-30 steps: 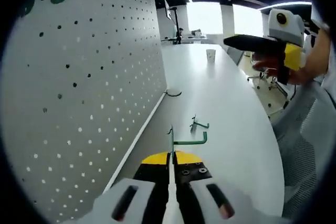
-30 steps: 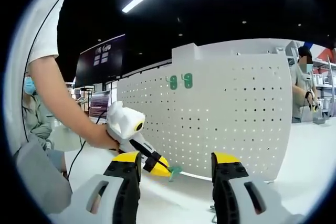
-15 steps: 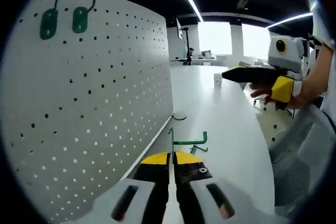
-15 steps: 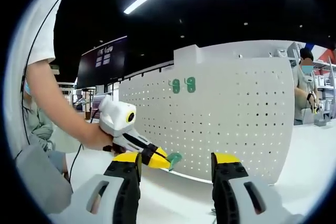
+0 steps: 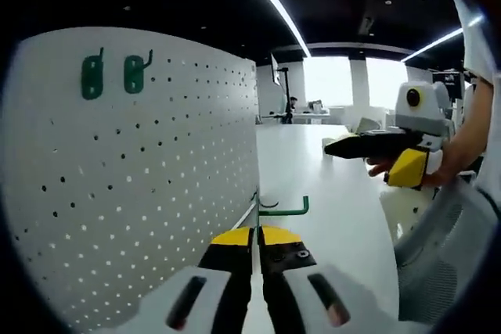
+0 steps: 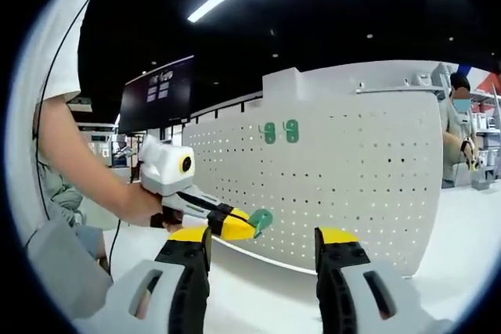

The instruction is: Insert the hook assembly into the mounting plate slot until the hook locks in place.

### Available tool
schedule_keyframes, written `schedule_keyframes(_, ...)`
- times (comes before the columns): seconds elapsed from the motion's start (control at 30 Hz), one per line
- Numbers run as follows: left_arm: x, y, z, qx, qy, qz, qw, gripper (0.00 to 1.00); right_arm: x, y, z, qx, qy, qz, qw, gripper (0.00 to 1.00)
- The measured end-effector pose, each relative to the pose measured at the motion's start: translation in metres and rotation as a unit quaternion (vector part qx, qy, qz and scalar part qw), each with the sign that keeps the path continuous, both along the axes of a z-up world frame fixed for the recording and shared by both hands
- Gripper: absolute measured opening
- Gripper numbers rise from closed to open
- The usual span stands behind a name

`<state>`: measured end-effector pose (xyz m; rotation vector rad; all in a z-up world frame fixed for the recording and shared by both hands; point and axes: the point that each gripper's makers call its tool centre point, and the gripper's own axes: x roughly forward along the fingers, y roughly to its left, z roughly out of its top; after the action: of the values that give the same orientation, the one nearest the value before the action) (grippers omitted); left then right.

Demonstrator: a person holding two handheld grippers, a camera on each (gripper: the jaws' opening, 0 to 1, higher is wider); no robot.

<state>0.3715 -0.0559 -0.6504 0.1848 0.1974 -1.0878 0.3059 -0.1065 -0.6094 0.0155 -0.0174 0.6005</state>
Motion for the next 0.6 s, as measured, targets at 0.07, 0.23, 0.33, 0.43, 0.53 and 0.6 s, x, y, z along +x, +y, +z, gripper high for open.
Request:
schedule_keyframes(0.07,-0.003,0.000,0.006,-0.010,-0.006,-0.002,0.9999,0.02,-0.001,0.001,0.002,0.004,0.001,0.002,1.0000,0.51)
schedule_keyframes(0.23,-0.005,0.004,0.025,-0.057,-0.015,0.010,0.9982,0.02,-0.004,0.007,0.005,-0.003,-0.004,0.011,0.9999,0.51)
schedule_keyframes(0.33,-0.008,0.006,0.036,-0.076,-0.024,0.014,0.9967,0.02,-0.005,0.009,0.004,-0.004,-0.005,0.014,0.9999,0.51)
schedule_keyframes(0.43,-0.009,0.007,0.045,-0.093,-0.030,0.020,0.9950,0.02,-0.007,0.010,0.004,-0.006,-0.005,0.016,0.9998,0.51)
schedule_keyframes(0.53,-0.010,0.008,0.049,-0.100,-0.034,0.026,0.9941,0.02,-0.007,0.012,0.005,-0.007,-0.006,0.017,0.9998,0.51)
schedule_keyframes(0.6,-0.011,0.008,0.049,-0.101,-0.035,0.026,0.9939,0.02,-0.009,0.014,0.005,-0.006,-0.007,0.020,0.9998,0.51)
